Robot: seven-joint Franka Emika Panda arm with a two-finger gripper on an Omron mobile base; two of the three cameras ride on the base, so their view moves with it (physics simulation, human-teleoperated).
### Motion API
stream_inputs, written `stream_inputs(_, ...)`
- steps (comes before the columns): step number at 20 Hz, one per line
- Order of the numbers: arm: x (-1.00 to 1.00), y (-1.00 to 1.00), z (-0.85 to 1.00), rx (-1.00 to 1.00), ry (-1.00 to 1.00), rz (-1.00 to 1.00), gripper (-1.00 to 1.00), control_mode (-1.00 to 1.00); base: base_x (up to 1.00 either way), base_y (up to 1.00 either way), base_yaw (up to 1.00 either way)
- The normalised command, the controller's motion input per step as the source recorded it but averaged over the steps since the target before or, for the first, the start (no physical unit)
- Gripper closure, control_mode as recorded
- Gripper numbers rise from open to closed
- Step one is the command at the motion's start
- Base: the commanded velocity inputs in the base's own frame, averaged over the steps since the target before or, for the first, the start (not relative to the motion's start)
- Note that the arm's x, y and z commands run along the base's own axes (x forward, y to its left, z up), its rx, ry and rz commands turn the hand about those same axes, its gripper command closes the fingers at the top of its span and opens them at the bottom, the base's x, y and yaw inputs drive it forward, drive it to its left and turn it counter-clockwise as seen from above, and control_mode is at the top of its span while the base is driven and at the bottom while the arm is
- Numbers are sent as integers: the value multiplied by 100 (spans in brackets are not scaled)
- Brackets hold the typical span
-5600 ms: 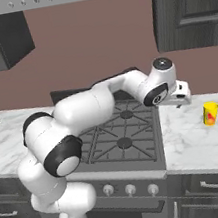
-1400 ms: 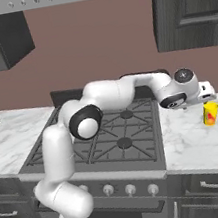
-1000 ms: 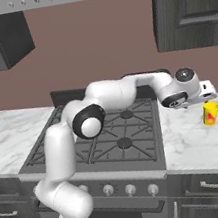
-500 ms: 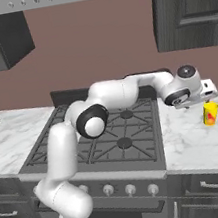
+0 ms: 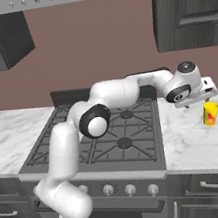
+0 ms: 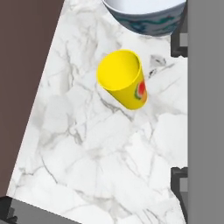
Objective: Pick the cup and bowl from the counter and place them on the counter next to the sink.
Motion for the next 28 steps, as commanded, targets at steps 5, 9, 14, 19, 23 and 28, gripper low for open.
stream_inputs(5,8,0,-6,0,0,2,-100,-100,0,0,0)
stream_inputs(9,12,0,-1,0,0,0,-100,-100,0,0,0)
stream_inputs(14,21,-4,0,0,0,0,-100,-100,0,0,0)
stream_inputs(19,13,-7,0,0,0,0,-100,-100,0,0,0)
stream_inputs(23,6,-11,0,1,3,0,-100,-100,0,0,0)
stream_inputs(28,2,-14,0,2,6,0,-100,-100,0,0,0)
